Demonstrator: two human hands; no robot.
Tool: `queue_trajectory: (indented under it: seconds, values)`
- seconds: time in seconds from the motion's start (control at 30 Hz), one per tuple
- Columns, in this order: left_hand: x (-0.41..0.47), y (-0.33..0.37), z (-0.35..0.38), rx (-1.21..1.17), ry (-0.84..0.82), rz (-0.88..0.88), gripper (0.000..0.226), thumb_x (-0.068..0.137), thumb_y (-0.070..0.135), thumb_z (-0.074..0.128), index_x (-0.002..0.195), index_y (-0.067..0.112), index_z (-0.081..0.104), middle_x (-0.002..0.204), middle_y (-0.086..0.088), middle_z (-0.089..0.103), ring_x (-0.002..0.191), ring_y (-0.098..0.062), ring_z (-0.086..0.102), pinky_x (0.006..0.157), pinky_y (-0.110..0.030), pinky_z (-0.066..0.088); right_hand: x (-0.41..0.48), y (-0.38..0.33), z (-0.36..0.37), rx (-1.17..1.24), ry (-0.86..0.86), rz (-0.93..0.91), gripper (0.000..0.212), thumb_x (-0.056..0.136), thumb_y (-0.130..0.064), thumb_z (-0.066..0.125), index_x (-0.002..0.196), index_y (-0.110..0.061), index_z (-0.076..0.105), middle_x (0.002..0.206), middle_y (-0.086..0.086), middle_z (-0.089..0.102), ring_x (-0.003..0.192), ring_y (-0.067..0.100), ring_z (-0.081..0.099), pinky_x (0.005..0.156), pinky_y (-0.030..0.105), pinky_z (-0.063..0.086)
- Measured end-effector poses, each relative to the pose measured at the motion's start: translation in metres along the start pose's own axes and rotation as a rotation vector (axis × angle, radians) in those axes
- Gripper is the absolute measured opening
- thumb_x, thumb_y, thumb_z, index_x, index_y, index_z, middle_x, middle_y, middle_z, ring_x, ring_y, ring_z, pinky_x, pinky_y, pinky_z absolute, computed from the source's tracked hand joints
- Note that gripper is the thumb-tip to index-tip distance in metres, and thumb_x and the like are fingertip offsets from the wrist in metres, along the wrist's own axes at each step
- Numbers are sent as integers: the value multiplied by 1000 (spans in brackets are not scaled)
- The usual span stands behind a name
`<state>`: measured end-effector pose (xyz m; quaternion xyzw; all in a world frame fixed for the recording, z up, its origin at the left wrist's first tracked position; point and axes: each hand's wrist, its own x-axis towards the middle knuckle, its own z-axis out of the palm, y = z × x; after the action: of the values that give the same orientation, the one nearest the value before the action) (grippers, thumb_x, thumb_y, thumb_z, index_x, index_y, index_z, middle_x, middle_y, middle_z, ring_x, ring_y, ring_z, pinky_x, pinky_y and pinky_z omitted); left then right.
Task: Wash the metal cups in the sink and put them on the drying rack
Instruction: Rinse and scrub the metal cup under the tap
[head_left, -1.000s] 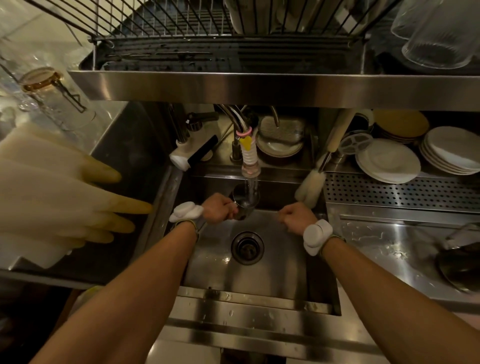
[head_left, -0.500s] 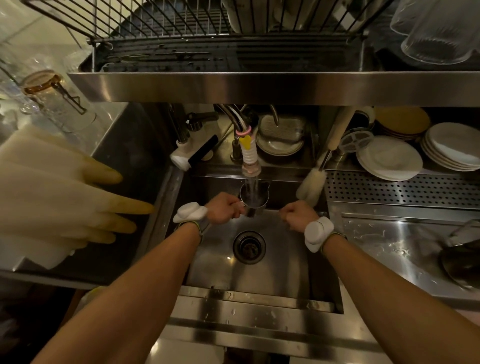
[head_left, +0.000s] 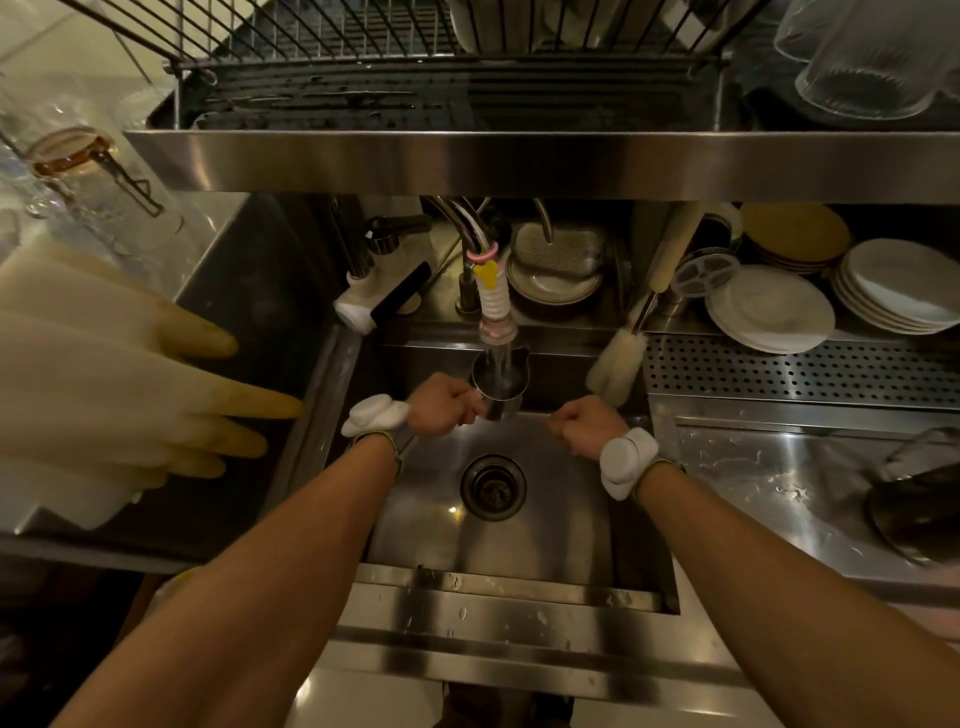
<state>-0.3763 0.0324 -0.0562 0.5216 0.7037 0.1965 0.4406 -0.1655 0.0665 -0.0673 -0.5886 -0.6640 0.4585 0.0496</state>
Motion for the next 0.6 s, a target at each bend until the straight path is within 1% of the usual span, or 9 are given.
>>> queue_trajectory:
  seconds: [0.1,0.17,0.2,0.3,0.37,0.43,0.5,0.57,0.6]
  values:
    - [1,2,-1,-13,9,-2,34,97,12,50,65,14,61,58,-1,56,46,-2,47,58,-21,39,-1,0,2,-20,11,4,23,91,-15,55,101,-4,72,89,11,65,83,24,59,83,38,52]
    - [-1,-1,-3,-14,1,-22,29,97,12,49,74,6,65,59,-1,56,53,-7,48,61,-23,40,-1,-1,3,-6,7,-14,23,92,-17,56,101,-4,72,87,10,65,82,22,59,82,36,51]
    - [-2,-1,-4,-17,-10,-23,27,97,12,49,77,6,66,60,-1,56,55,-8,48,61,-22,39,-1,-1,3,-4,5,-21,23,92,-18,56,102,-4,72,87,8,64,82,22,59,81,35,50]
    - [-1,3,-6,-35,-9,-10,30,98,11,49,71,11,63,60,-3,56,57,-11,48,61,-22,39,0,1,2,-6,8,-18,21,91,-17,57,99,-6,73,89,10,67,83,22,60,82,36,51]
    - [1,6,-8,-33,14,-11,28,97,13,50,74,9,64,60,-2,56,56,-11,48,61,-23,40,0,1,1,-6,13,-6,20,90,-15,58,98,-6,73,97,14,71,86,25,63,83,38,53]
    - [0,9,-7,-30,16,4,25,97,13,50,78,8,65,59,-1,57,54,-7,49,60,-21,40,0,2,1,-13,11,2,21,89,-13,56,99,-5,73,101,16,71,92,29,65,86,40,53]
    - [-2,13,-7,-22,5,7,27,97,13,50,74,10,63,59,-1,56,49,-2,49,57,-17,40,-1,2,1,-32,14,-4,22,89,-11,55,100,-4,73,103,17,71,95,31,65,87,41,53]
    - [-6,17,-7,57,-15,-8,28,98,15,49,76,9,66,60,-1,57,49,-2,50,61,-20,41,-4,1,0,-48,14,-7,23,90,-11,54,102,-4,73,103,17,71,95,31,65,87,41,53]
    - [-10,19,-9,116,-29,-14,28,98,17,49,81,6,68,62,-1,57,54,-5,51,64,-22,41,-6,0,0,-44,11,-6,24,90,-12,54,102,-4,73,103,16,71,95,31,65,87,40,53]
